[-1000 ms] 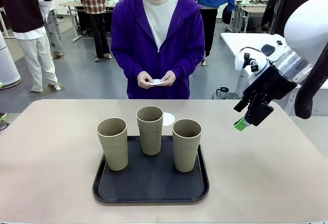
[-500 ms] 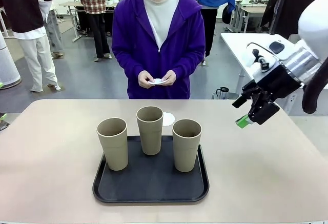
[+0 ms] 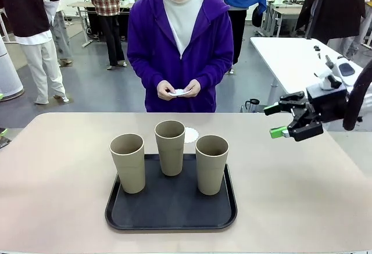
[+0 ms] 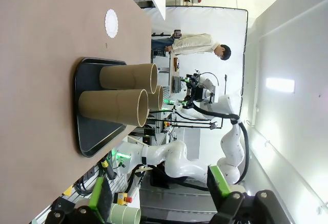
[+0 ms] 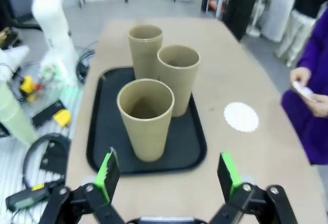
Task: Place coasters on the table and set cups on them.
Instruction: Pick up one Reusable plastic cup and place it on a coaster set by the human.
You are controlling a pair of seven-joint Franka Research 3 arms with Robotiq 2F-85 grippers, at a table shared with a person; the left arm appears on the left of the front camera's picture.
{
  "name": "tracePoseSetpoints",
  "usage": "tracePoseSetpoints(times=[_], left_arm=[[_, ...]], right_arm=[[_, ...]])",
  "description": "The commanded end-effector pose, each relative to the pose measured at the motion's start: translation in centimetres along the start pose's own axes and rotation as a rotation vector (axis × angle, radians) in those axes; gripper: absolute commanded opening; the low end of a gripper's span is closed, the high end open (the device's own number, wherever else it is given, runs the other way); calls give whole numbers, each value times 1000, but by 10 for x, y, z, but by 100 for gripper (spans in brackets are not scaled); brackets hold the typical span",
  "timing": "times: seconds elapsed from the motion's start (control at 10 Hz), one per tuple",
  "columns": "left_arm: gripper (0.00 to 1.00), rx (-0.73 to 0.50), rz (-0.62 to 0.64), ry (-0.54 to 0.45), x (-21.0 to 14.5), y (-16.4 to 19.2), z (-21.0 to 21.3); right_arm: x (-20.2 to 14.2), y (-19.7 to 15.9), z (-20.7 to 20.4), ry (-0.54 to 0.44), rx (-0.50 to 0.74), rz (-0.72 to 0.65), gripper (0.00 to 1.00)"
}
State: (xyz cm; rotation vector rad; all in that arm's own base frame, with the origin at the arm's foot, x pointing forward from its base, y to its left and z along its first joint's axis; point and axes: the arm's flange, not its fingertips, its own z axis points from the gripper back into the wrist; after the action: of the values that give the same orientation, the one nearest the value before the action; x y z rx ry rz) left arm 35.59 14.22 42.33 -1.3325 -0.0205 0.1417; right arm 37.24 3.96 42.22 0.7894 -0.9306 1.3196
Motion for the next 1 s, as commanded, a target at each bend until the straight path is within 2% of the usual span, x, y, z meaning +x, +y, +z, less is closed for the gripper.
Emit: tracePoseSetpoints(times=[0.0, 0.3, 0.5, 0.7, 0.8, 0.9], left_arm=[[100, -19, -6, -5, -1, -3, 0], [100, -19, -6, -5, -1, -3, 0], [100, -19, -6, -5, -1, -3, 0], [100, -19, -6, -5, -1, -3, 0], [100, -19, -6, -5, -1, -3, 0], [100, -19, -6, -5, -1, -3, 0]], right_arm=[[-42, 17, -17, -71, 52, -21, 100], [-80, 22, -39, -102, 148, -30, 100], [-94, 24, -51, -99, 160, -27, 100], [-102, 23, -55, -79, 186, -33, 100], [-96, 6, -49, -76, 192, -47, 100], [-96, 6, -49, -76, 192, -47, 100]])
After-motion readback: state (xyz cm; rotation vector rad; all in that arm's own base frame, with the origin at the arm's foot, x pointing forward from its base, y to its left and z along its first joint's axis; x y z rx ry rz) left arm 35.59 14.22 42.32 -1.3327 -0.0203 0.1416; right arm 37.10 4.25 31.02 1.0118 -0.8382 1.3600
